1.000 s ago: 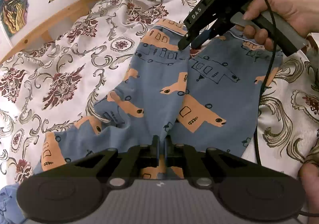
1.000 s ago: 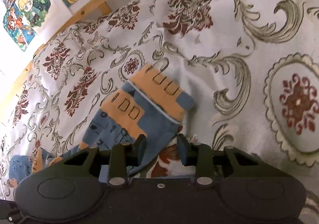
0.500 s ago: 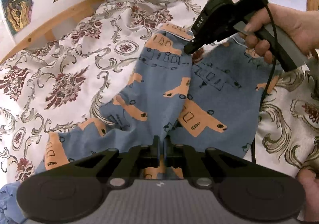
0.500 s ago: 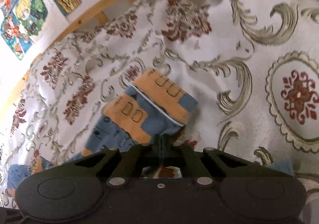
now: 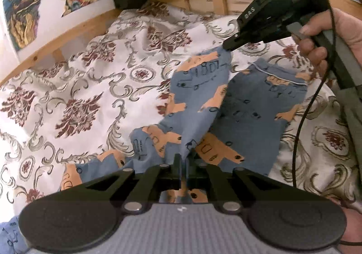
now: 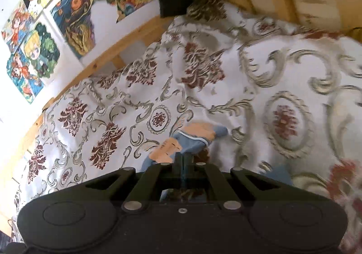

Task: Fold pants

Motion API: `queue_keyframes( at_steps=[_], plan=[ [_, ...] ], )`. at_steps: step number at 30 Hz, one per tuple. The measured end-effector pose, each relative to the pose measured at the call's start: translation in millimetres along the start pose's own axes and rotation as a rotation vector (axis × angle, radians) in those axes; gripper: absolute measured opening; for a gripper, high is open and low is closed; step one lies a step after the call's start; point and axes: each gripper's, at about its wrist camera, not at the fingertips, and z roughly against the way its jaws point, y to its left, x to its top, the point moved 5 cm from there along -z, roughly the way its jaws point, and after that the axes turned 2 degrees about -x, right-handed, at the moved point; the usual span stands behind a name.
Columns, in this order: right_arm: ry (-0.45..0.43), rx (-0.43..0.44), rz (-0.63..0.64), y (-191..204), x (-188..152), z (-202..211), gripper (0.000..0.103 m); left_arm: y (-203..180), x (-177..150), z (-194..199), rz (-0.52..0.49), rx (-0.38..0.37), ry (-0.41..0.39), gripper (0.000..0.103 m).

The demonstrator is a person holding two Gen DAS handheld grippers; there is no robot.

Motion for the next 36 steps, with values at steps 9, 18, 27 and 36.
queue_keyframes(
  at_steps=[9,18,27,36],
  plan=[
    [0.045,-0.110,0.039,-8.4,-18.1,29.5,0.000,-11.1,-6.8,0.7,-0.010,-0.050,0.021,0.004],
    [-0.110,-0.340,0.475,46.1,-13.2,70.0,0.000,-17.6,4.7,9.4,-0.030,-0.071,-0.042,0.004],
    [0.247,-0.407,0.356,7.9,-53.6,55.8,0.000,-29.7,-15.2,-6.9,-0.081,-0.110,0.065,0.004],
    [0.337,-0.431,0.401,2.9,-65.7,60.7,0.000,-33.1,-21.4,-9.4,-0.108,-0.131,0.096,0.004]
  ],
)
